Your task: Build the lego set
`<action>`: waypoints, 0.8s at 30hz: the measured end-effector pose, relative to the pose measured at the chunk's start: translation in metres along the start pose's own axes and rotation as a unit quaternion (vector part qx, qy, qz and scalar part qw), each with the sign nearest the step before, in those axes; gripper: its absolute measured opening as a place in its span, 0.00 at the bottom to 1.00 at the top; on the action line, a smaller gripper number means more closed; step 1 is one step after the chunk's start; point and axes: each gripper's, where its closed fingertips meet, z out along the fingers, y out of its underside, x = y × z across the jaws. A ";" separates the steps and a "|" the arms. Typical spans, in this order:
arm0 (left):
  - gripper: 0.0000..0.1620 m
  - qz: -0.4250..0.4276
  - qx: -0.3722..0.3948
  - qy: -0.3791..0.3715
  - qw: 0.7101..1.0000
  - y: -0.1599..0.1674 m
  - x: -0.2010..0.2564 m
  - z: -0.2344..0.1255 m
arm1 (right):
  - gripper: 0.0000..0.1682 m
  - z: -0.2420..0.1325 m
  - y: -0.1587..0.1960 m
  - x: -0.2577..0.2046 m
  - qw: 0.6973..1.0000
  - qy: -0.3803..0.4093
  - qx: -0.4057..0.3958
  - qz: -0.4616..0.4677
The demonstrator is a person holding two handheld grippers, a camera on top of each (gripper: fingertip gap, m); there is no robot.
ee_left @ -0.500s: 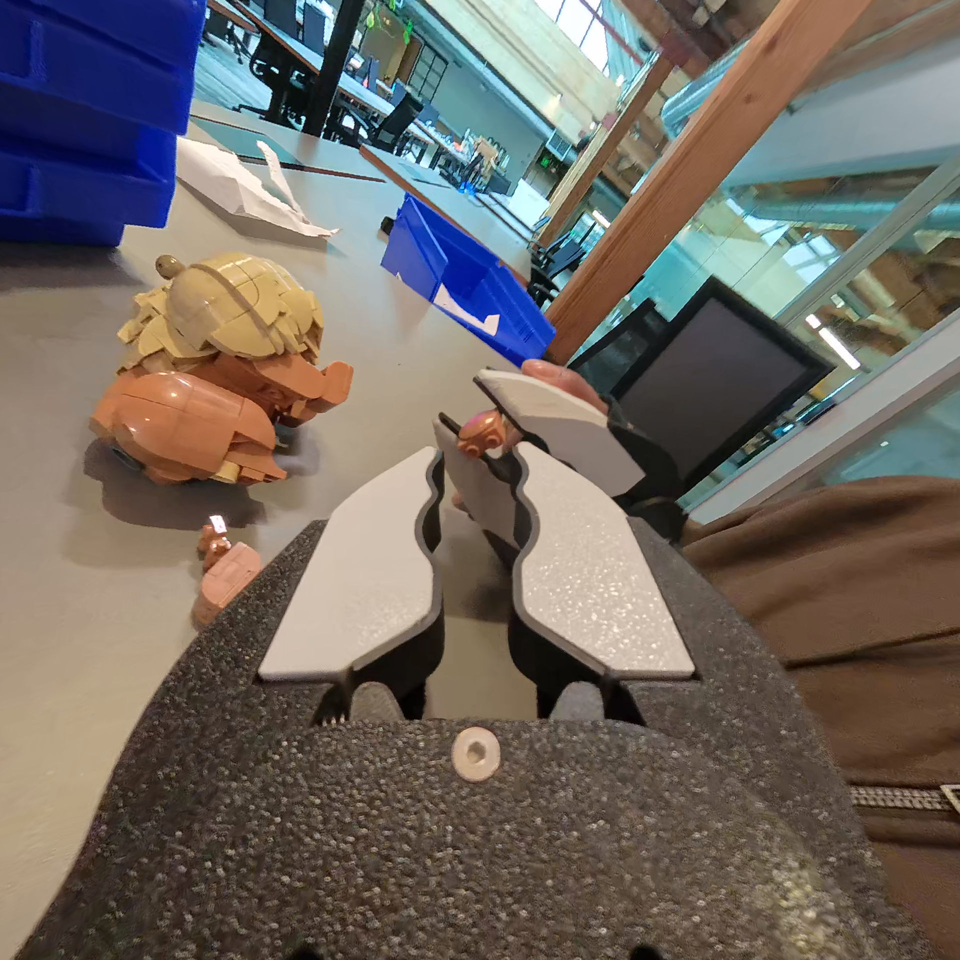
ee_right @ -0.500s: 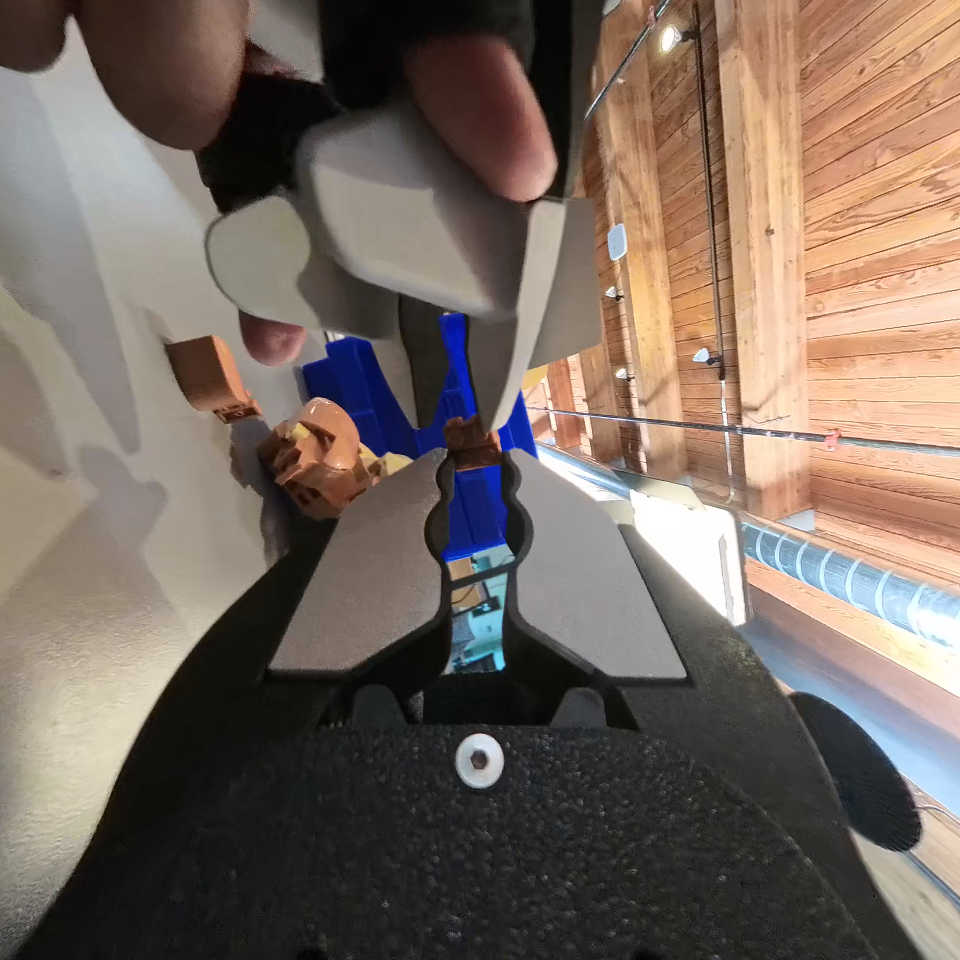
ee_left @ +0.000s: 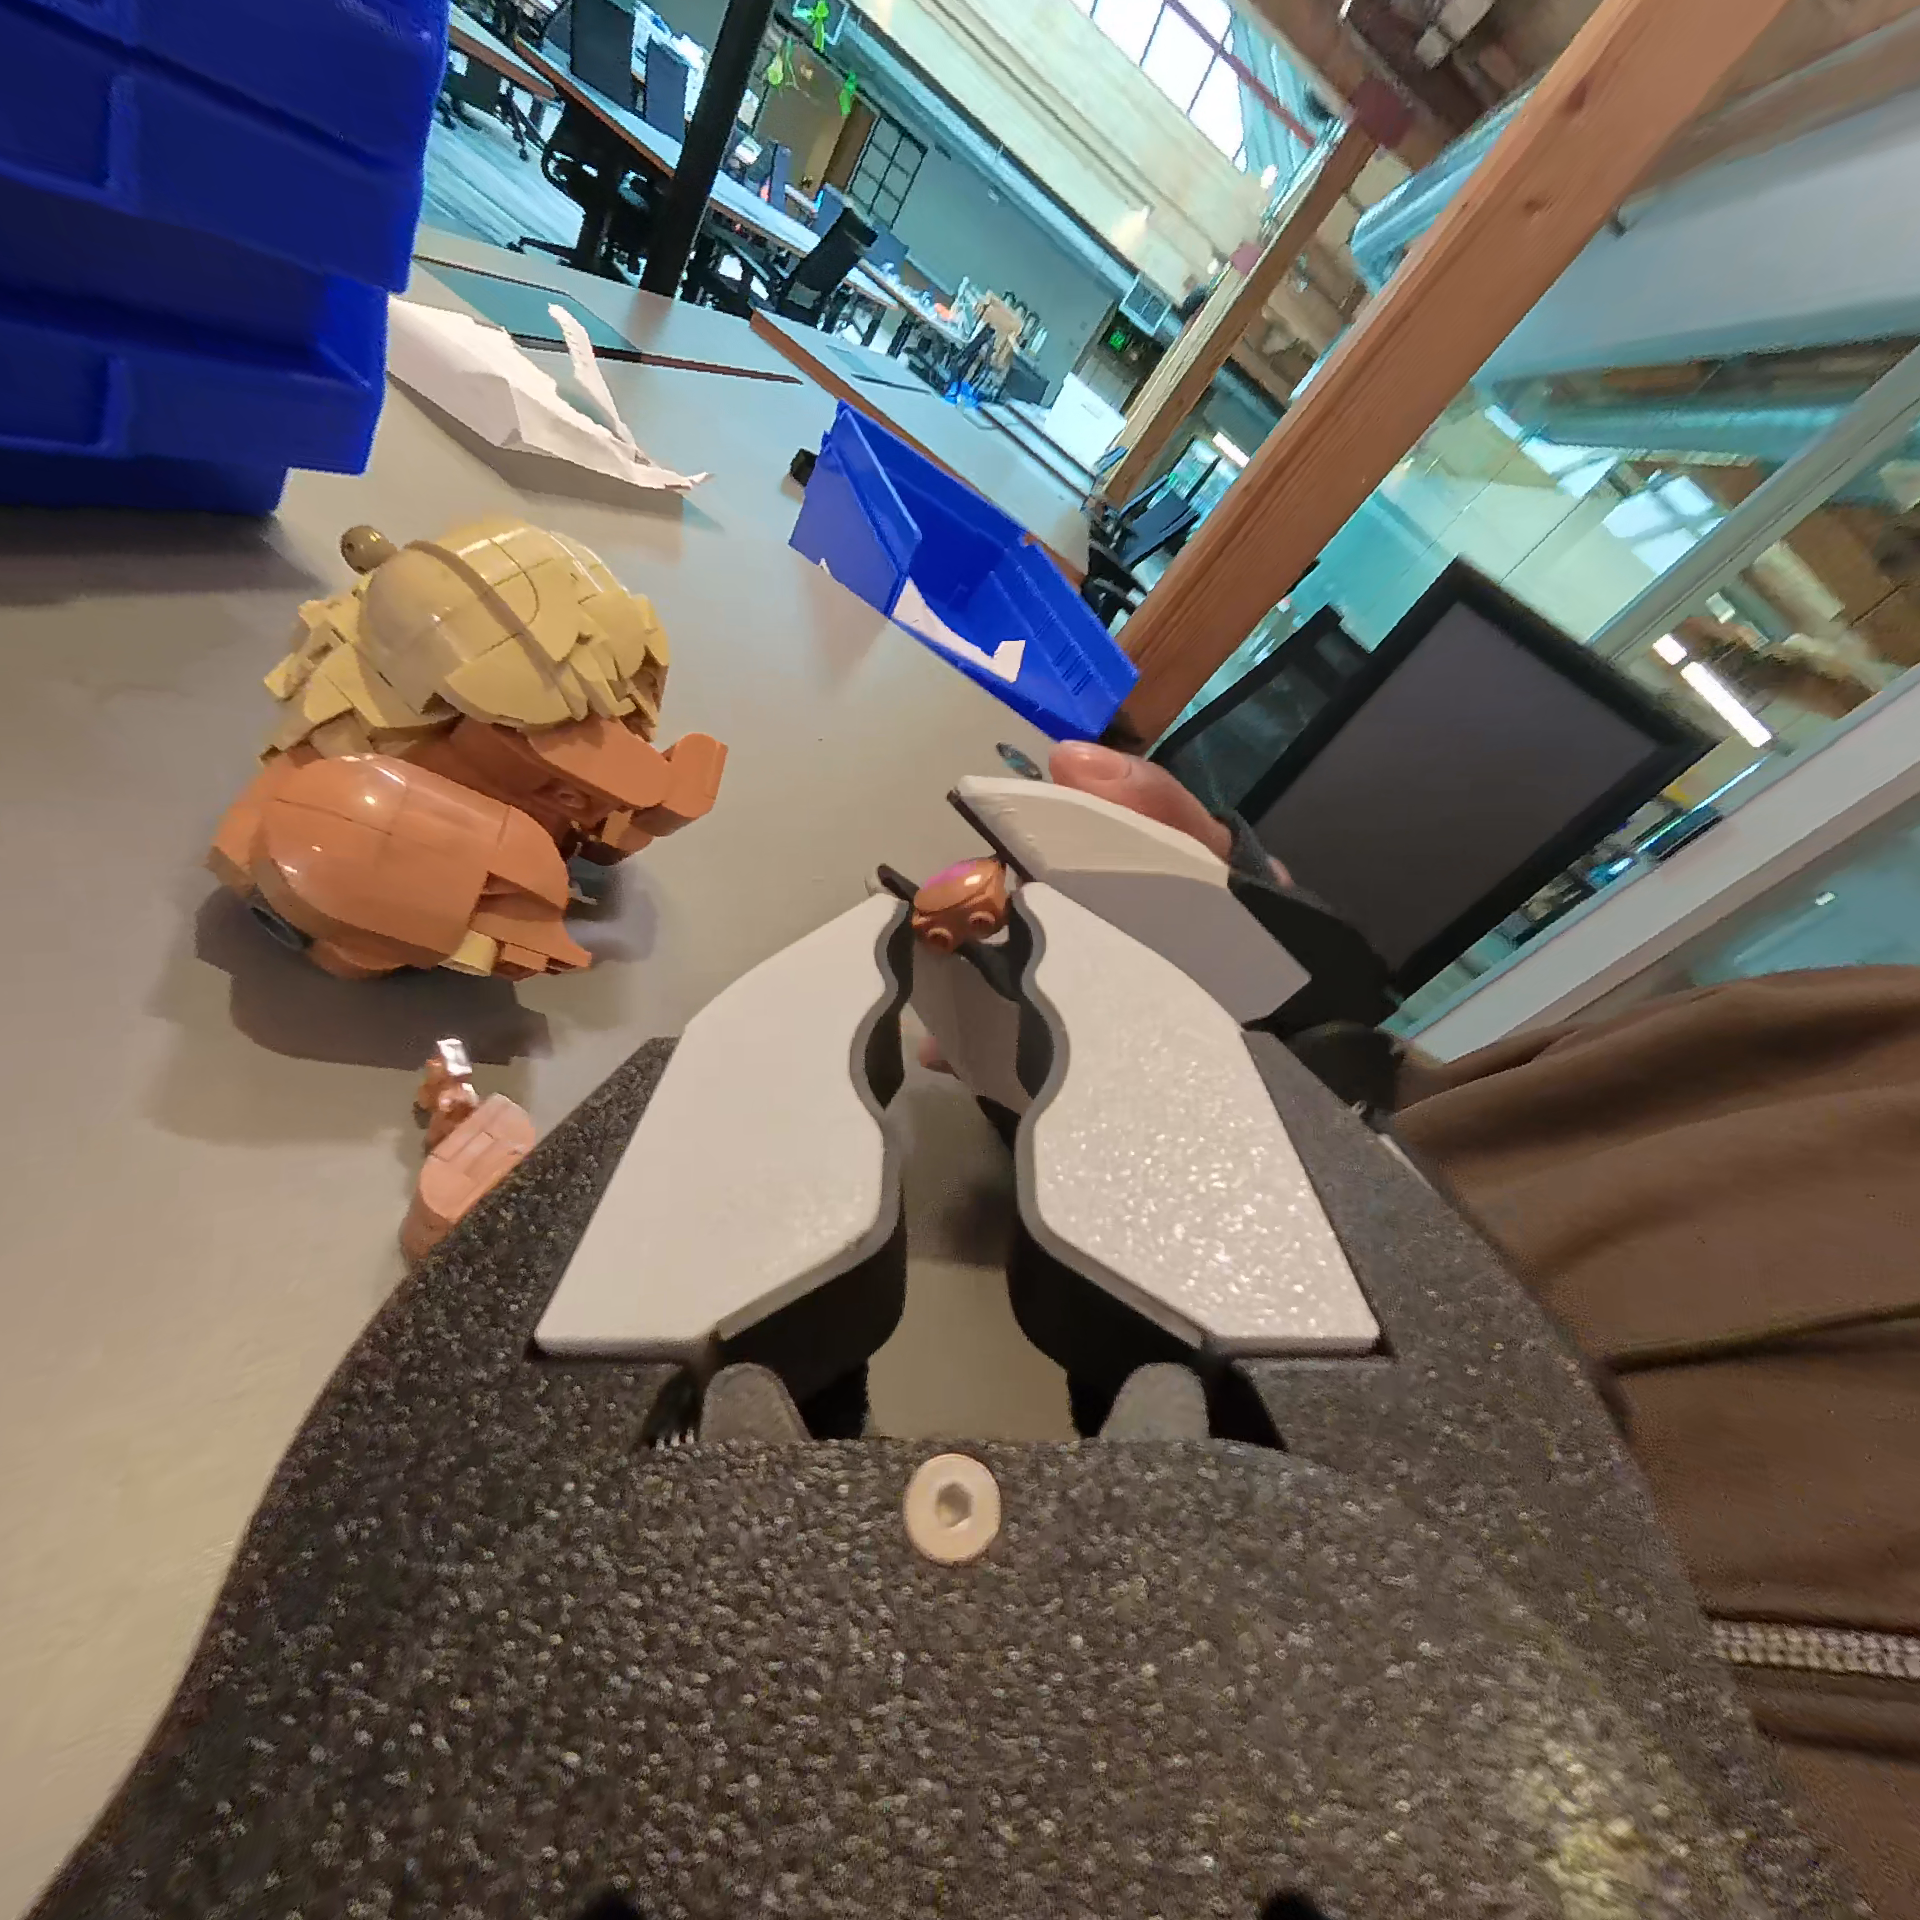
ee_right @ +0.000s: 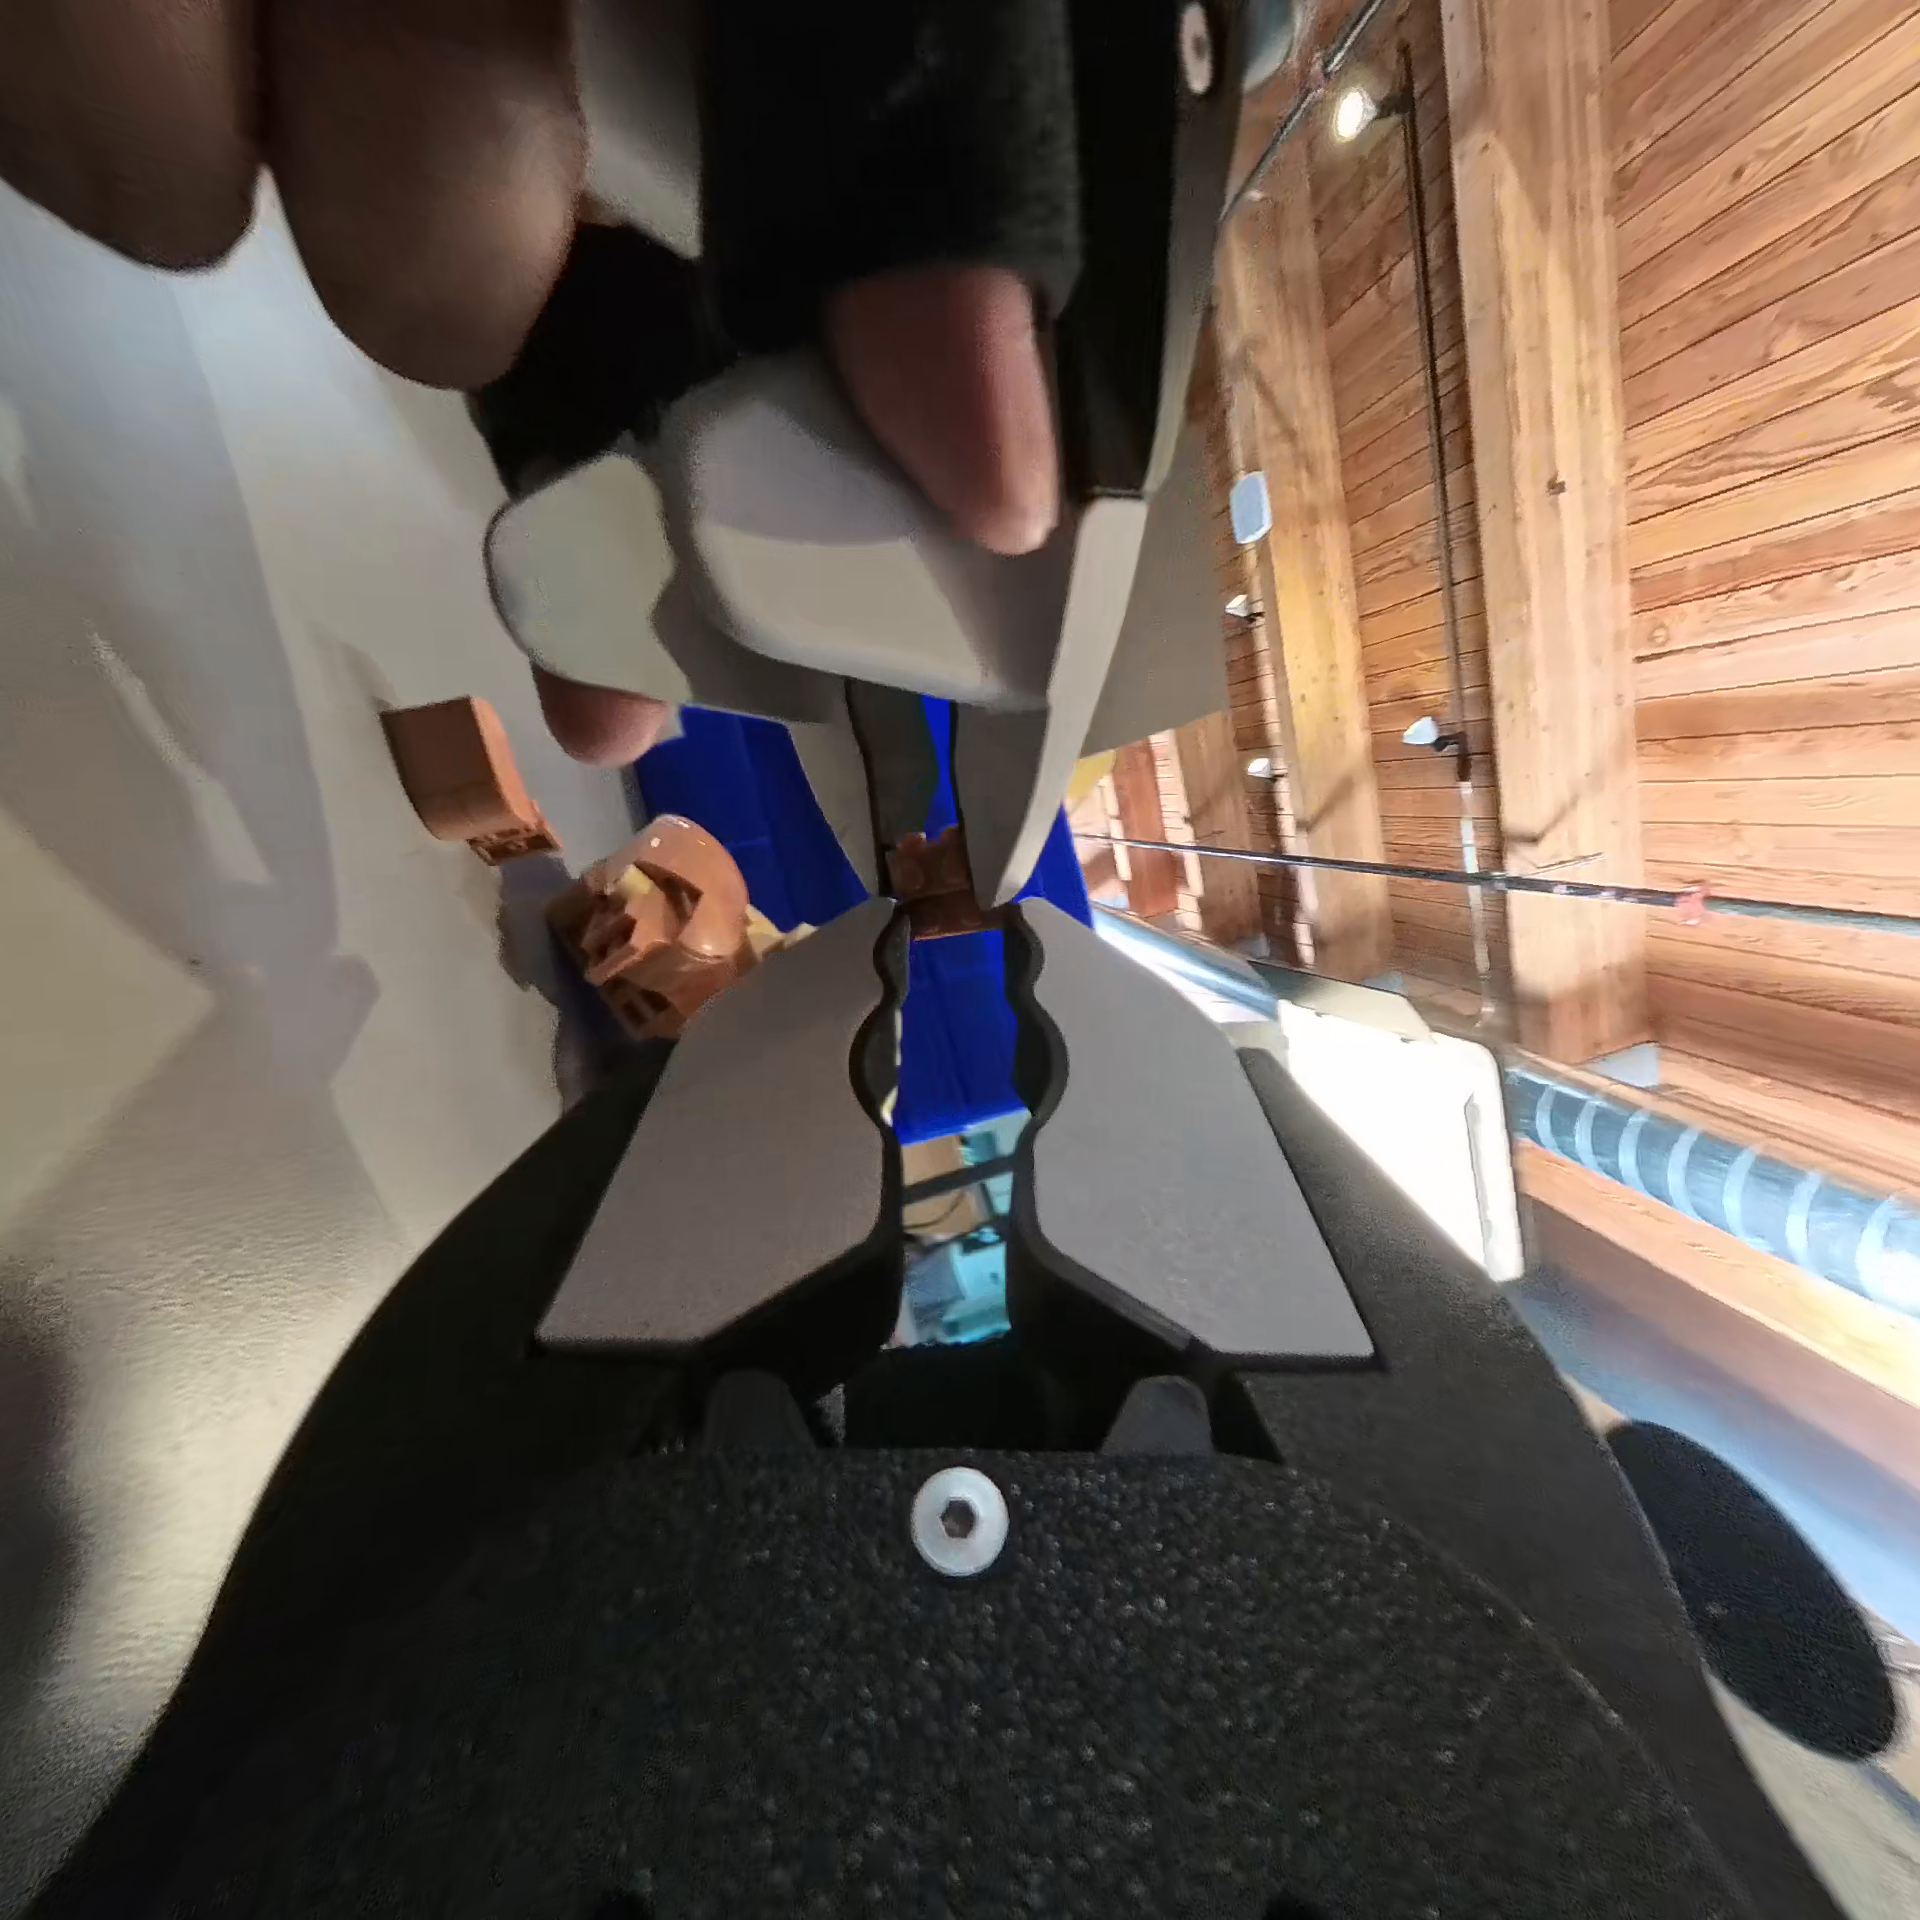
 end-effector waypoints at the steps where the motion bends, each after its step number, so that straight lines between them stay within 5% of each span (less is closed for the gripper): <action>1: 0.10 0.018 -0.007 -0.008 1.000 0.001 -0.001 0.000 | 0.10 0.000 0.000 -0.002 1.000 -0.014 0.003 0.020; 8: 0.11 0.217 -0.082 -0.056 0.971 0.004 -0.003 -0.009 | 0.10 0.001 0.007 -0.016 0.949 -0.171 0.021 0.264; 12: 0.11 0.400 -0.153 -0.104 0.898 0.000 -0.021 -0.021 | 0.10 -0.007 -0.001 -0.023 0.879 -0.291 0.063 0.372; 19: 0.11 0.646 -0.209 -0.060 0.732 0.002 -0.038 -0.026 | 0.12 0.001 -0.017 -0.016 0.854 -0.379 0.125 0.335; 24: 0.11 0.678 -0.186 -0.073 0.708 0.004 -0.045 -0.025 | 0.12 0.011 -0.016 -0.033 0.864 -0.397 0.123 0.283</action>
